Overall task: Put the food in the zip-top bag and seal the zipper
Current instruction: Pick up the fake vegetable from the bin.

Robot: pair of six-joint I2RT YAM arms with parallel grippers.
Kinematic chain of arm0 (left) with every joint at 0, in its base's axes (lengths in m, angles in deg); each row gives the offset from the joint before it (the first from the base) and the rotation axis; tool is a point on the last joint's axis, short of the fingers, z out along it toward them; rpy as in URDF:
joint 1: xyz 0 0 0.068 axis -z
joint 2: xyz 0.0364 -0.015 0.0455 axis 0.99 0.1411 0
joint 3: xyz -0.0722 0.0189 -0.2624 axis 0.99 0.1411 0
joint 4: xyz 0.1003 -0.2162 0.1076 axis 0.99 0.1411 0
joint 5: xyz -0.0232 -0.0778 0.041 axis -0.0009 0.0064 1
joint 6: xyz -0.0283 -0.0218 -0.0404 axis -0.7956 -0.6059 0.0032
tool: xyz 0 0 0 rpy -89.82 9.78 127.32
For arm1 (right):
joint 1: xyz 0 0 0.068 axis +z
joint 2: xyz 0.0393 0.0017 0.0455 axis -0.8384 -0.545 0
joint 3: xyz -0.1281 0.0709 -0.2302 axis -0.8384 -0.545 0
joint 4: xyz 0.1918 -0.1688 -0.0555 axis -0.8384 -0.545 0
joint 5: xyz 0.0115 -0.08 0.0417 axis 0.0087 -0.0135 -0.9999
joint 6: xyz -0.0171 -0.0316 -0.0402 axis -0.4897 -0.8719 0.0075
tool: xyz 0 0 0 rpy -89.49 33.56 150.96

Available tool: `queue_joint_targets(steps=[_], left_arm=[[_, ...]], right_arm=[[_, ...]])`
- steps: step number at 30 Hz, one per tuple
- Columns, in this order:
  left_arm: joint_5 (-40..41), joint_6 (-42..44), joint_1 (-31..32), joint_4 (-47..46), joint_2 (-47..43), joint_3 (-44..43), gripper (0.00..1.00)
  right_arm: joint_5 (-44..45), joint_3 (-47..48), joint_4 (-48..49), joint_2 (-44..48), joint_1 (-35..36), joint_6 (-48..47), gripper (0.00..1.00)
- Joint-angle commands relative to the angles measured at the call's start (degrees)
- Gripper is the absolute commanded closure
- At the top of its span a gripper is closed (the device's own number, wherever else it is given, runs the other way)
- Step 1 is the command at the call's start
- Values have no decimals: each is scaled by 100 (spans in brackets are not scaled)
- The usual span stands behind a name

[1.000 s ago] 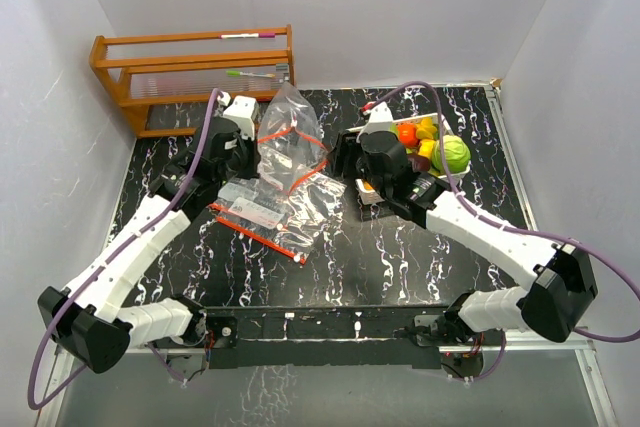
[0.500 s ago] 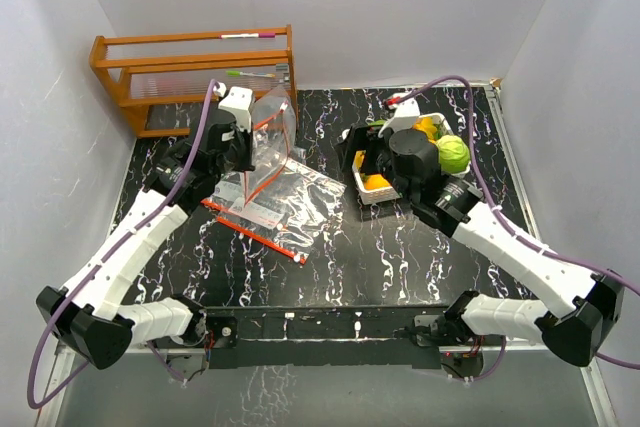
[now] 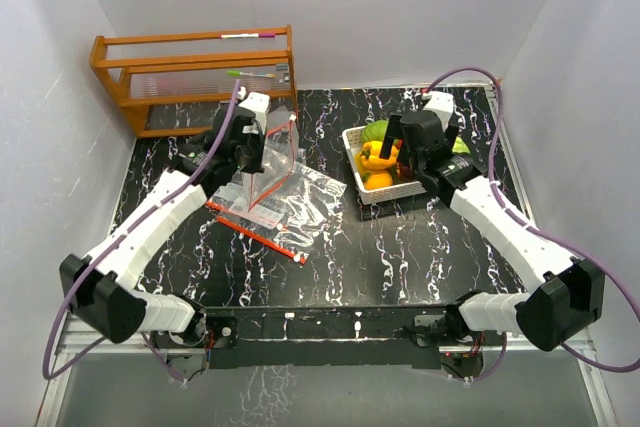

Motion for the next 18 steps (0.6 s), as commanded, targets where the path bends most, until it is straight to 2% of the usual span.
queue_joint_targets(steps=[1, 6, 18], left_arm=[[-699, -150, -25, -153, 302, 108, 100], [-956, -223, -21, -552, 256, 403, 100], [-1390, -312, -25, -927, 339, 619, 100]], right_arm=[[-279, -37, 75, 30, -492, -106, 2], [-1400, -463, 429, -120, -1124, -392, 2], [-1557, -749, 899, -451, -1453, -709, 2]])
